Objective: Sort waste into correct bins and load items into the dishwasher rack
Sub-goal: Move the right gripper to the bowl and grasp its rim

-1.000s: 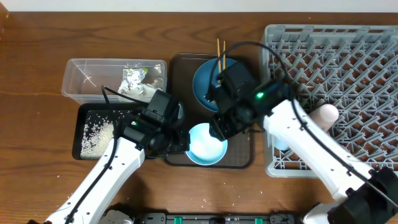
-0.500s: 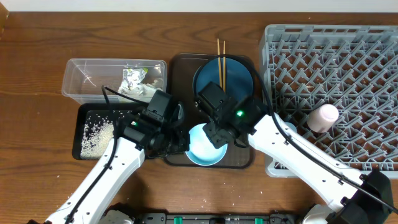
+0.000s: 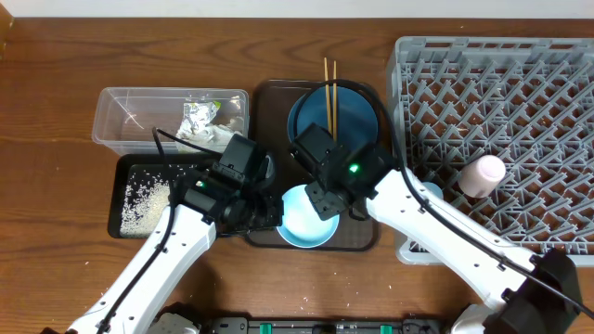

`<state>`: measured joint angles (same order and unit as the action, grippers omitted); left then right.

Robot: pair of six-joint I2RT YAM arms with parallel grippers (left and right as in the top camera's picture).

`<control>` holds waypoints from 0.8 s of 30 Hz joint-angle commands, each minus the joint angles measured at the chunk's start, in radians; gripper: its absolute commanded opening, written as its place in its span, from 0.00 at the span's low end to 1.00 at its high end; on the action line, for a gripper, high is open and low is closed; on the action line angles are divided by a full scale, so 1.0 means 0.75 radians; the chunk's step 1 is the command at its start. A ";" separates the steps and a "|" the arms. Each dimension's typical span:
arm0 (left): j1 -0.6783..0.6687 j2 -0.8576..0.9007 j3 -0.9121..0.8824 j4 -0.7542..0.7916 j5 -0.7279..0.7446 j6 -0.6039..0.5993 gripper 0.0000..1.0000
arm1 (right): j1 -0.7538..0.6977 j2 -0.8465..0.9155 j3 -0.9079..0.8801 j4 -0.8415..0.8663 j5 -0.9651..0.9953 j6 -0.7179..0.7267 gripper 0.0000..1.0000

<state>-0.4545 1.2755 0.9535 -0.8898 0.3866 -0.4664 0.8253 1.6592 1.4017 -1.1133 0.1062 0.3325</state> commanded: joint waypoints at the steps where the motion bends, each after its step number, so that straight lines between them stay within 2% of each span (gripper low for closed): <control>1: -0.001 0.007 0.028 0.000 0.008 0.027 0.06 | 0.010 0.025 -0.033 -0.006 0.022 0.056 0.41; 8: -0.001 0.007 0.028 0.012 0.008 0.027 0.06 | 0.010 0.025 -0.040 -0.006 -0.018 0.056 0.24; 24: -0.001 0.007 0.028 0.023 0.008 0.027 0.06 | 0.010 0.025 -0.040 -0.034 -0.057 0.066 0.08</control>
<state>-0.4545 1.2755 0.9535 -0.8738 0.3866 -0.4660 0.8253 1.6760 1.3777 -1.1336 0.0662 0.3717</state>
